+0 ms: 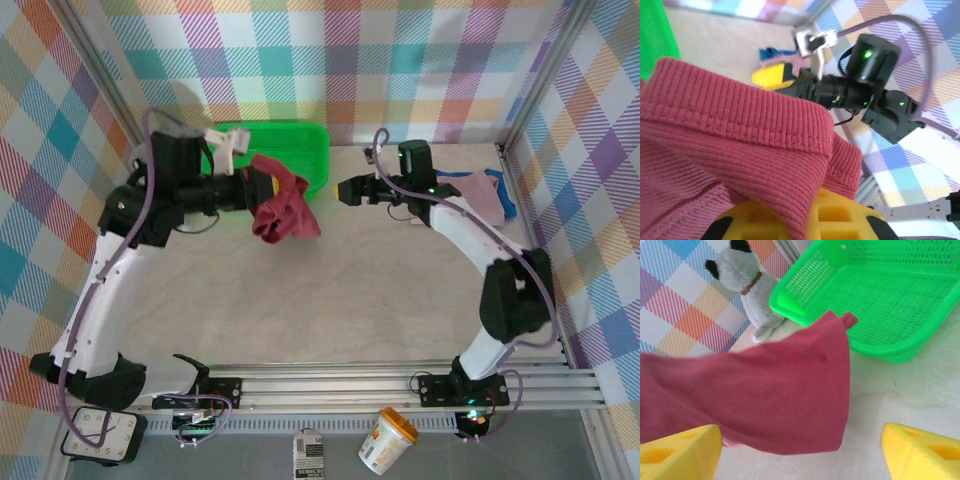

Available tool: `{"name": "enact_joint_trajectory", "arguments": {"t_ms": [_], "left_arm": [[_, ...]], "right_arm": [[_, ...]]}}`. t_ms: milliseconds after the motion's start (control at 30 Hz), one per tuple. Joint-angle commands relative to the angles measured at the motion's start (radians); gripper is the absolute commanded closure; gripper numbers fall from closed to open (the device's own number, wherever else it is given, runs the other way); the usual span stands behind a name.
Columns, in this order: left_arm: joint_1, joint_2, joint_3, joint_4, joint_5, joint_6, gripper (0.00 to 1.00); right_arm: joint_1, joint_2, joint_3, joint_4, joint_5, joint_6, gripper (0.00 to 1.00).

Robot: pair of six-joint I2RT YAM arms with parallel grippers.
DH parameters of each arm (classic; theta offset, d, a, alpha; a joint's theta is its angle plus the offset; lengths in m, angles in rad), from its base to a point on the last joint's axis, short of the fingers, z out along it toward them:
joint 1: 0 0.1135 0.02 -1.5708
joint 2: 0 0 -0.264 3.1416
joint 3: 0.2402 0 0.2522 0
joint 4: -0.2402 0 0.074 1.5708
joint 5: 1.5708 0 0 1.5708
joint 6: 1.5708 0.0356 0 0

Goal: Fold and stack the tank tops

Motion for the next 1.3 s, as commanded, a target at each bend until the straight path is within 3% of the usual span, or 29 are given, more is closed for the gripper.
{"name": "enact_joint_trajectory", "arguments": {"t_ms": [0,133,233,367,433,600,733,867,1000,1100,1267], "left_arm": [[-0.052,-0.028,-0.223,0.223,0.040,-0.161,1.00],[-0.101,0.026,-0.422,0.319,-0.029,-0.169,0.94],[-0.143,0.131,-0.538,0.476,0.011,-0.217,0.83],[-0.179,0.270,-0.479,0.322,-0.078,-0.114,0.63],[-0.178,0.290,-0.435,0.218,-0.174,-0.051,0.50],[-0.149,0.316,-0.321,0.034,-0.333,0.110,0.37],[-0.080,0.335,-0.349,0.063,-0.311,0.173,0.36],[-0.077,0.413,-0.386,0.085,-0.272,0.224,0.36],[-0.059,0.464,-0.425,0.139,-0.285,0.231,0.35],[-0.049,0.524,-0.415,0.131,-0.407,0.248,0.35],[0.008,0.596,-0.414,0.179,-0.471,0.231,0.37]], "right_arm": [[0.001,-0.096,-0.105,-0.069,-0.020,-0.069,0.17],[0.014,-0.194,-0.259,-0.005,-0.069,-0.011,0.18],[0.071,-0.225,-0.353,0.040,-0.068,0.019,0.20],[0.114,-0.228,-0.458,0.114,-0.047,0.068,0.24],[0.131,-0.219,-0.500,0.136,-0.031,0.063,0.25],[0.163,-0.175,-0.570,0.183,0.026,0.075,0.28],[0.163,-0.152,-0.577,0.120,0.140,0.068,0.29],[0.163,-0.165,-0.575,0.042,0.246,0.053,0.25],[0.162,-0.137,-0.544,0.028,0.245,0.049,0.23],[0.163,-0.106,-0.518,0.021,0.272,0.052,0.23],[0.162,-0.015,-0.455,-0.056,0.376,0.017,0.23]]}}
